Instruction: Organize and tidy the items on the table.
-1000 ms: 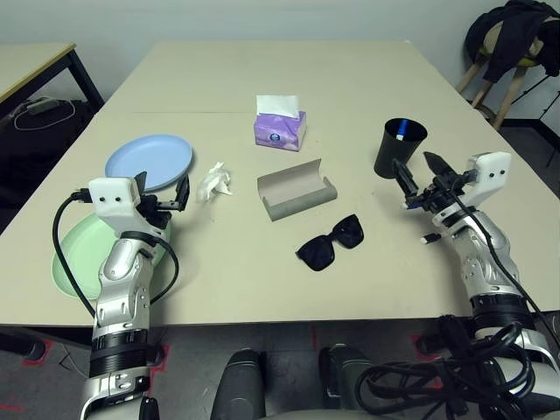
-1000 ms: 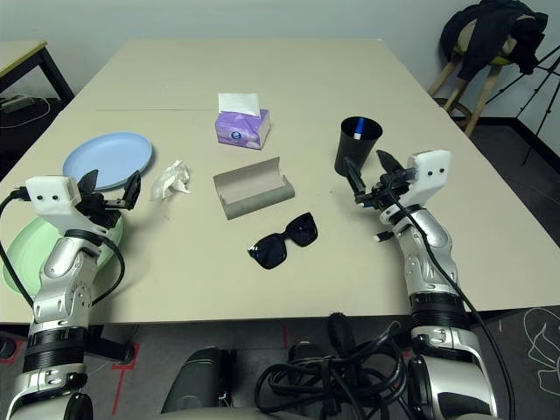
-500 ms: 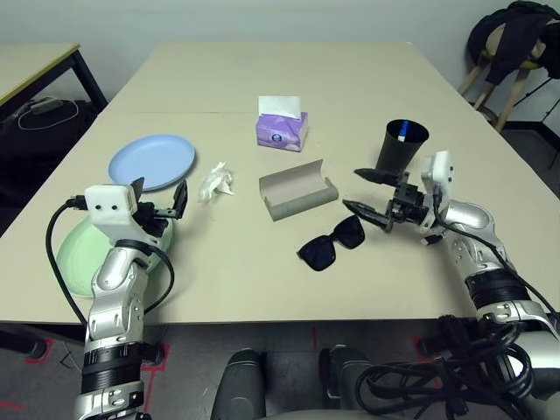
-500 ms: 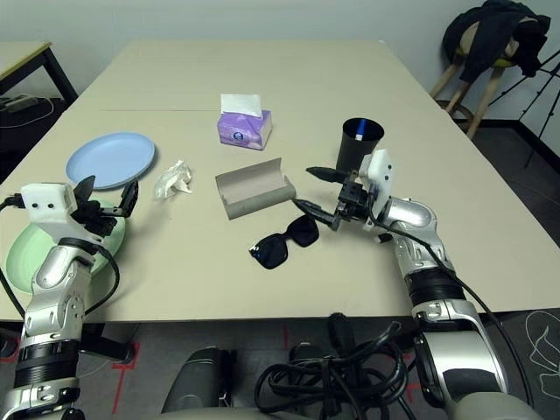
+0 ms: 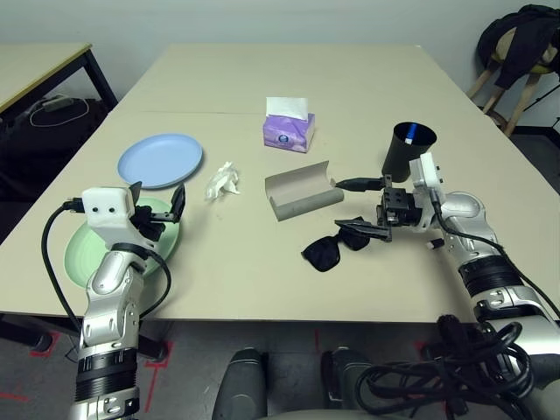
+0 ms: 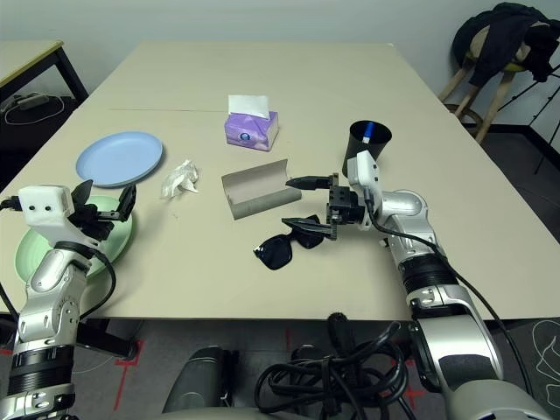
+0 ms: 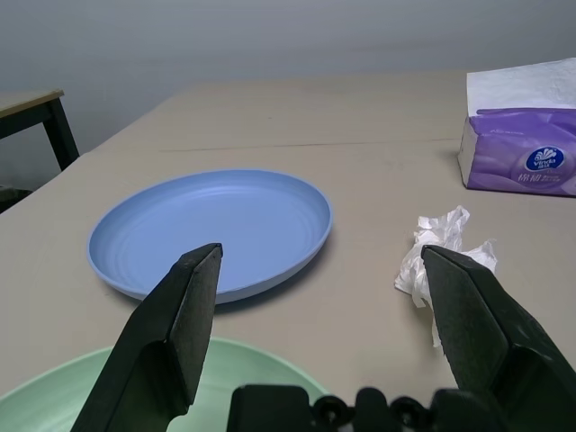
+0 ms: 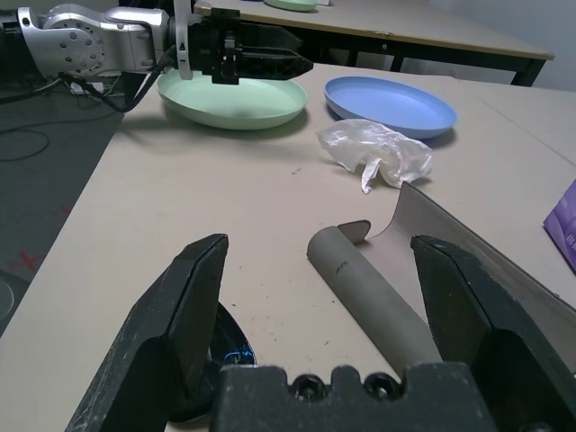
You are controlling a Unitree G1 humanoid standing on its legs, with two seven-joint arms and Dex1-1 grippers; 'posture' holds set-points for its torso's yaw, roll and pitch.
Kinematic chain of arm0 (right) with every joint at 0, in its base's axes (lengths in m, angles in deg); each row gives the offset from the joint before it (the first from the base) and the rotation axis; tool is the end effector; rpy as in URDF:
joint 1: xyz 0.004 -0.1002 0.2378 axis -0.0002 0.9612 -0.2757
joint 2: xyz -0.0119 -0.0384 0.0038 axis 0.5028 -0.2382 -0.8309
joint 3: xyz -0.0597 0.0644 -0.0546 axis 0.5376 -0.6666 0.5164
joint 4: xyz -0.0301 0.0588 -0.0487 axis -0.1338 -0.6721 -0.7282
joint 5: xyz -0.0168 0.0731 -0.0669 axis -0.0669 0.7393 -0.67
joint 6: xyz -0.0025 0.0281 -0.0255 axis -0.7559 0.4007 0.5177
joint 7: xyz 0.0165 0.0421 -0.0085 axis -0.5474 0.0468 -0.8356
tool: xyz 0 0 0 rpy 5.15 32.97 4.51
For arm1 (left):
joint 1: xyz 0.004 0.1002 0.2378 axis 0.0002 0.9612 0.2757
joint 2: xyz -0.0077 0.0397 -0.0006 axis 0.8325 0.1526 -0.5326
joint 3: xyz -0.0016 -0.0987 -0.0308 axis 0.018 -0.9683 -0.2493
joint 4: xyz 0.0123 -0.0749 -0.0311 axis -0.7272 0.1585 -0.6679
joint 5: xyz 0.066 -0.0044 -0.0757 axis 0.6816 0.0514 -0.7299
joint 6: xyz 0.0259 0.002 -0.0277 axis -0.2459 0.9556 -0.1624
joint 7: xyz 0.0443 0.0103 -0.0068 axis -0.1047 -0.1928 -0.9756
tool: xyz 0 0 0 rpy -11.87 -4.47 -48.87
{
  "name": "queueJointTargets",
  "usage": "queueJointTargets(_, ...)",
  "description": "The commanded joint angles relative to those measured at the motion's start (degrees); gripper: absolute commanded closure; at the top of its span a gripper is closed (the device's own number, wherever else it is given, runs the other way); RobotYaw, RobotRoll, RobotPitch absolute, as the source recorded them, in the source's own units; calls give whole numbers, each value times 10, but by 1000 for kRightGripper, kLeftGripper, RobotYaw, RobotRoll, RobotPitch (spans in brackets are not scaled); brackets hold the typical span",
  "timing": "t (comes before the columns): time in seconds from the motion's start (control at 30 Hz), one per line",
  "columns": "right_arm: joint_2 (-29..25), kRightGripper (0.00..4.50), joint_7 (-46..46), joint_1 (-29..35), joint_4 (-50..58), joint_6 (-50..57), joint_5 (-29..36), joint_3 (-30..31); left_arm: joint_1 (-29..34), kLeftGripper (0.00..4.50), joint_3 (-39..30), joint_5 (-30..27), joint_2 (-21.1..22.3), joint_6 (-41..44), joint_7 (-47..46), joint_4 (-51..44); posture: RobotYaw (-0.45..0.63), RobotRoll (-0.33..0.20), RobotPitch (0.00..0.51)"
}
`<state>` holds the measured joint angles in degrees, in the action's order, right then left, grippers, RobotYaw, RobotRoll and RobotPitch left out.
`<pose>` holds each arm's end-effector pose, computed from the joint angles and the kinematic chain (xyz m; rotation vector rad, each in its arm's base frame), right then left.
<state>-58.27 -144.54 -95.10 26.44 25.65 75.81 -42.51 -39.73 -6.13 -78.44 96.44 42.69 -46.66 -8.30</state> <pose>0.3123 -0.2157 0.1176 -0.2394 -0.1628 1.3927 0.2128 0.2720 0.0969 0.0972 -0.1279 0.0117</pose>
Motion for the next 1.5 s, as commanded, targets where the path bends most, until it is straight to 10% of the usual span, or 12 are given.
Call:
queueJointTargets(0.03, 0, 19, 7, 12, 12, 8, 0, 1, 5, 0, -1, -7, 14, 20, 8, -18, 149, 0, 97)
queueJointTargets(0.63, -4, 19, 49, 95, 142, 78, 17, 2, -79, 0, -84, -108, 264, 399, 92, 72, 155, 0, 128)
queueJointTargets(1.3, 7, 19, 74, 106, 177, 94, 24, 7, 5, 0, -95, -79, 409, 459, 208, 205, 169, 0, 125)
queueJointTargets(1.5, 6, 0, 77, 107, 184, 95, 24, 5, 21, 1792, -99, -85, 401, 477, 218, 215, 161, 0, 123)
